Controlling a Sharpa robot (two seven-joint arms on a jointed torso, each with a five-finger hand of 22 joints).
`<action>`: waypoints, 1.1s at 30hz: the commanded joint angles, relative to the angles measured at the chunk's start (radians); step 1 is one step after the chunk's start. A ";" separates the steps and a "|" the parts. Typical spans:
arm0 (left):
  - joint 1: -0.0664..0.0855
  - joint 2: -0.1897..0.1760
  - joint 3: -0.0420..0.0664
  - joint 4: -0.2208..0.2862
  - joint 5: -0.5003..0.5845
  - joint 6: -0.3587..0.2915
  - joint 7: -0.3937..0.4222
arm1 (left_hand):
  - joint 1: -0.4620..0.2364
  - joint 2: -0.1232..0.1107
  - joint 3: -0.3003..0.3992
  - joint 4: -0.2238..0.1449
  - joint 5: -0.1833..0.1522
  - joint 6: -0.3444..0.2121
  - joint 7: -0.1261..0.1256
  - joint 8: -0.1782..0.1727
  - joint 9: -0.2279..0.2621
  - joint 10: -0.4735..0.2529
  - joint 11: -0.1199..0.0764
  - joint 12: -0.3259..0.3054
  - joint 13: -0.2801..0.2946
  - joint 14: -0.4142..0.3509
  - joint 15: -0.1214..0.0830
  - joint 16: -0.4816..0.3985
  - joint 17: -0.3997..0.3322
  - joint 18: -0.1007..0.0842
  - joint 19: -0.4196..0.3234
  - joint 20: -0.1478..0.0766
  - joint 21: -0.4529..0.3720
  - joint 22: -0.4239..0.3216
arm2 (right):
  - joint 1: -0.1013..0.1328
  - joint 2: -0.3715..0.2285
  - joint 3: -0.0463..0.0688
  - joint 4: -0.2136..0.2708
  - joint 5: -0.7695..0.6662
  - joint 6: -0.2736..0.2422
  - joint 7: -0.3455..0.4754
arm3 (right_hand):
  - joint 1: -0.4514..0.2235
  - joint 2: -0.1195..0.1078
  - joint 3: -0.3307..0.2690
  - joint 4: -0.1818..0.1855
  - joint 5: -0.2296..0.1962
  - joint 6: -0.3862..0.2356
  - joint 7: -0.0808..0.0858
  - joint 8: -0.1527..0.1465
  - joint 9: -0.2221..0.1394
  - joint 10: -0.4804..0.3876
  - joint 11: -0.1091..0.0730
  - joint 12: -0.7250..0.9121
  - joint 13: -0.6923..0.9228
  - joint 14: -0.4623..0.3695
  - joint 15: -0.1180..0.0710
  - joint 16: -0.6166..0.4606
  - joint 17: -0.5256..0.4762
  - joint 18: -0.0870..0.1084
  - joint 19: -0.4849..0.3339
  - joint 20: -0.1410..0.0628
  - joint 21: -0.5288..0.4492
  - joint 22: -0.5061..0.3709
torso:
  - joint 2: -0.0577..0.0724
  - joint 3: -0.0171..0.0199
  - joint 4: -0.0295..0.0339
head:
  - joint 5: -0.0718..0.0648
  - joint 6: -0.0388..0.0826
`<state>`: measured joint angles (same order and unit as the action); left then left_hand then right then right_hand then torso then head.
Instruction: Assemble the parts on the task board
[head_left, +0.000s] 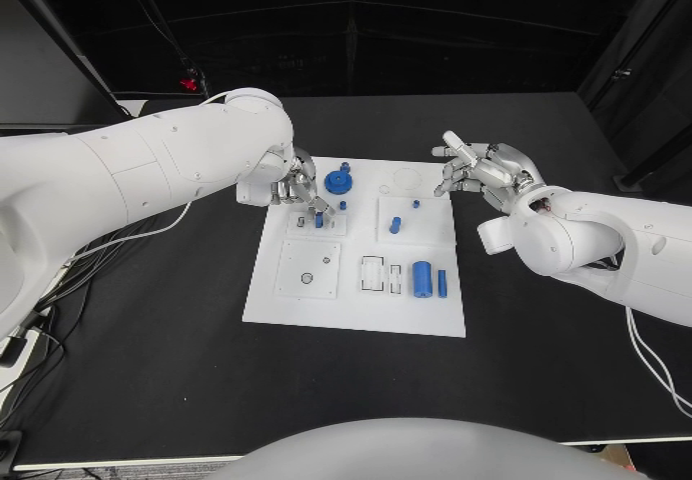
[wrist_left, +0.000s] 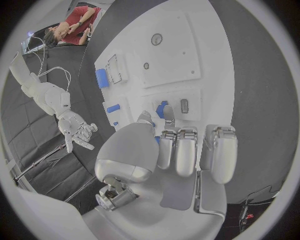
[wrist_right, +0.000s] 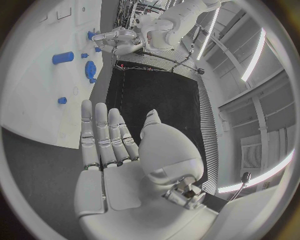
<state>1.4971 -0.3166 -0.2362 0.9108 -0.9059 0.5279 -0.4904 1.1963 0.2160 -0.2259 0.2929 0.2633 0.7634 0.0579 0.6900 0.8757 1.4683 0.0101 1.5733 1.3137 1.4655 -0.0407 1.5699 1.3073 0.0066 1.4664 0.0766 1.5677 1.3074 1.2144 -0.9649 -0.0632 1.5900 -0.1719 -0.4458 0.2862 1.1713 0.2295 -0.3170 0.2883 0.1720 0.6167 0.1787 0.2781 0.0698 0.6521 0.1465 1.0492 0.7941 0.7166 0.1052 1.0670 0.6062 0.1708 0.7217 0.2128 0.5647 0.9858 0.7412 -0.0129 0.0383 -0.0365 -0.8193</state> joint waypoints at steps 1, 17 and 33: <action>-0.001 0.003 0.001 -0.004 -0.003 0.014 -0.003 | 0.015 0.011 0.003 -0.002 0.009 0.005 0.001 -0.006 -0.002 0.102 -0.008 -0.003 0.257 0.105 -0.010 0.001 0.263 -0.007 0.104 -0.005 0.003 0.263 | 0.001 0.002 0.000 0.003 0.001 0.006 0.007 | 0.002 0.005 -0.001 0.000 0.004 -0.007 0.011 0.003 0.000 -0.006 -0.001 0.007 -0.001 -0.006 0.001 0.003 -0.001 0.009 0.001 0.004 -0.004 -0.002 | 0.000 0.0001 0.0000 | 0.000 -0.001; -0.006 0.010 0.001 -0.014 -0.003 0.031 -0.020 | 0.095 0.019 0.028 -0.002 0.051 0.006 -0.004 -0.018 -0.008 0.102 -0.014 -0.003 0.257 0.105 -0.014 0.001 0.263 -0.007 0.104 -0.009 0.003 0.263 | 0.001 0.002 0.000 0.003 0.001 0.005 0.008 | 0.002 0.005 -0.001 0.000 0.004 -0.007 0.011 0.003 0.000 -0.006 -0.001 0.007 -0.001 -0.006 0.001 0.003 -0.001 0.009 0.001 0.004 -0.004 -0.002 | -0.001 0.0004 0.0007 | -0.002 -0.004; -0.007 0.012 0.001 -0.017 -0.003 0.011 -0.010 | 0.078 0.022 0.016 0.002 0.076 0.011 0.000 -0.023 -0.011 0.102 -0.010 -0.003 0.257 0.105 -0.013 0.001 0.263 -0.007 0.104 -0.010 0.003 0.263 | 0.001 0.003 0.000 0.002 0.001 0.005 0.007 | 0.004 0.006 0.000 0.000 0.006 -0.008 0.012 0.005 0.000 -0.006 -0.001 0.008 -0.003 -0.006 0.001 0.005 -0.003 0.009 0.001 0.004 -0.004 -0.002 | 0.000 -0.0001 0.0005 | -0.004 -0.003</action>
<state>1.4886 -0.3054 -0.2362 0.8942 -0.9065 0.5419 -0.5030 1.2411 0.1958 -0.2054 0.2944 0.3350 0.7706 0.0577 0.6728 0.8664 1.4665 0.0050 1.5769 1.3137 1.4646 -0.0466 1.5699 1.3073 0.0065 1.4663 0.0767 1.5677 1.3073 1.2144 -0.9631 -0.0633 1.5897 -0.1717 -0.4459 0.2863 1.1714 0.2294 -0.3170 0.2883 0.1717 0.6134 0.1754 0.2780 0.0698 0.6521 0.1465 1.0541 0.7916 0.7166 0.1052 1.0668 0.6038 0.1709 0.7217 0.2128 0.5647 0.9847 0.7407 -0.0128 0.0388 -0.0405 -0.8221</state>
